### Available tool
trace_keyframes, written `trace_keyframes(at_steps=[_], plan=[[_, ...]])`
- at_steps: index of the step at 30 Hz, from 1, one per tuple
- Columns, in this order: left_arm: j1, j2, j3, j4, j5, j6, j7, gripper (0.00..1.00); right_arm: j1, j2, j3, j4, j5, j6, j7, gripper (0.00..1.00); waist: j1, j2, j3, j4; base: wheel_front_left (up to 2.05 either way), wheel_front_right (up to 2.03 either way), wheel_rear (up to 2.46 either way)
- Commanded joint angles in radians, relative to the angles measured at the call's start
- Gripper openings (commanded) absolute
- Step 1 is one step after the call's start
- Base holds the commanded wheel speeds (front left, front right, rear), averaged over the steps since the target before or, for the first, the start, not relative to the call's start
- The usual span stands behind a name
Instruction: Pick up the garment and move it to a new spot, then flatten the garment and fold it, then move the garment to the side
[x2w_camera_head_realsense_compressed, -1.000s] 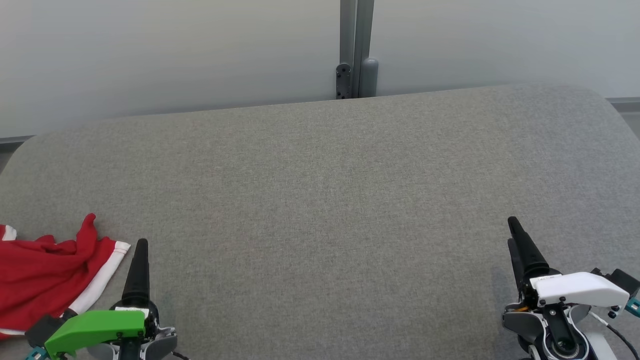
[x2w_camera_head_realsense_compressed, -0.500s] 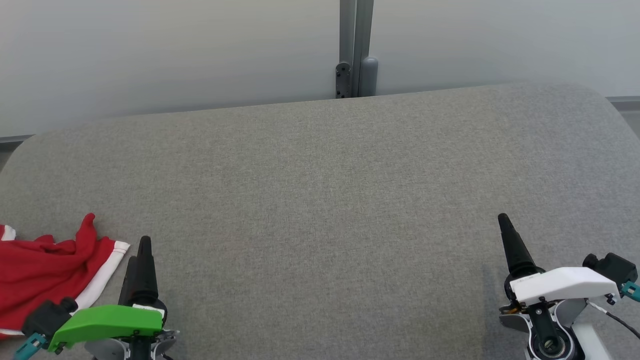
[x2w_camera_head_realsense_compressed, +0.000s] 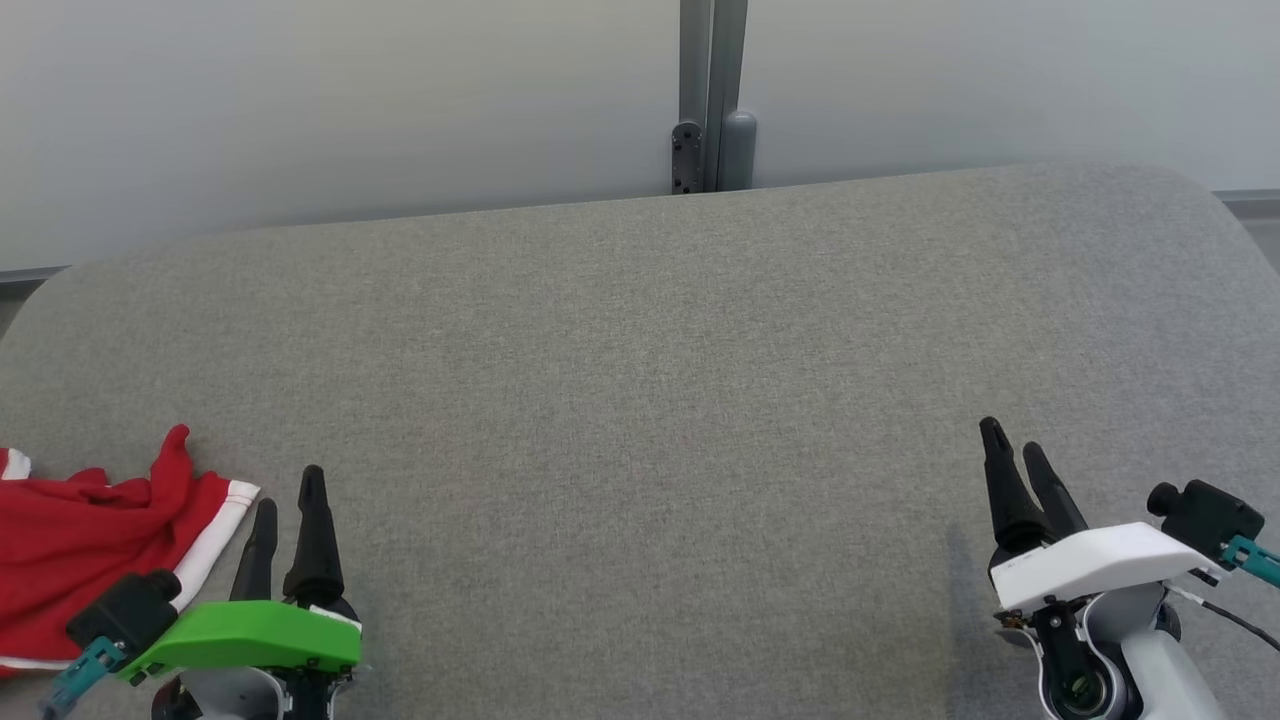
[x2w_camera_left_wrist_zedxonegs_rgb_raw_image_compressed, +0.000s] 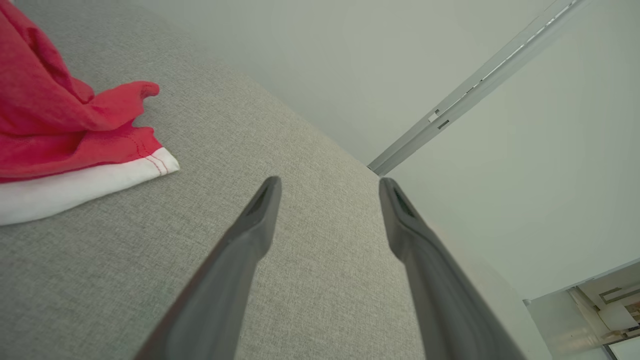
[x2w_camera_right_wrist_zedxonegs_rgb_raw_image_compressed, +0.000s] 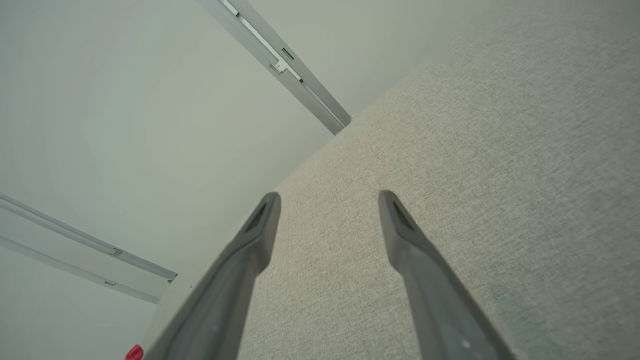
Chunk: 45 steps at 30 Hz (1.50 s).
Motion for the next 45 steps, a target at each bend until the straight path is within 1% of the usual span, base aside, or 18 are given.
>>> trace_keyframes(at_steps=[1, 7, 18, 31, 35, 45], plan=[[-0.027, 0.008, -0.004, -0.010, 0.041, 0.006, -0.012, 1.00, -0.026, -0.006, 0.001, -0.013, -0.042, 0.002, -0.012, 1.00, 0.0000, 0.0000, 0.000, 0.001, 0.00, 0.00, 0.00], [-0.027, 0.009, -0.011, -0.011, 0.133, 0.025, -0.029, 1.00, -0.028, -0.001, 0.005, -0.010, -0.139, 0.002, -0.030, 1.00, 0.0000, 0.0000, 0.001, 0.002, 0.00, 0.00, 0.00], [-0.030, 0.010, -0.022, 0.009, 0.277, 0.037, -0.059, 1.00, -0.038, -0.001, 0.010, -0.001, -0.283, 0.003, -0.060, 1.00, 0.0000, 0.0000, 0.006, 0.002, 0.00, 0.00, 0.00], [-0.031, 0.011, -0.032, 0.023, 0.406, 0.054, -0.091, 1.00, -0.041, -0.005, 0.021, 0.013, -0.422, 0.003, -0.092, 1.00, 0.0000, 0.0000, 0.009, 0.005, 0.00, 0.00, 0.00], [-0.030, 0.012, -0.034, 0.030, 0.440, 0.062, -0.100, 1.00, -0.043, 0.000, 0.011, 0.024, -0.466, 0.003, -0.101, 1.00, 0.0000, 0.0000, 0.009, 0.005, 0.00, 0.00, 0.00], [-0.032, 0.013, -0.037, 0.044, 0.525, 0.069, -0.122, 1.00, -0.048, 0.008, -0.010, 0.045, -0.572, 0.003, -0.123, 1.00, 0.0000, 0.0000, 0.010, 0.004, 0.00, 0.00, 0.00]])
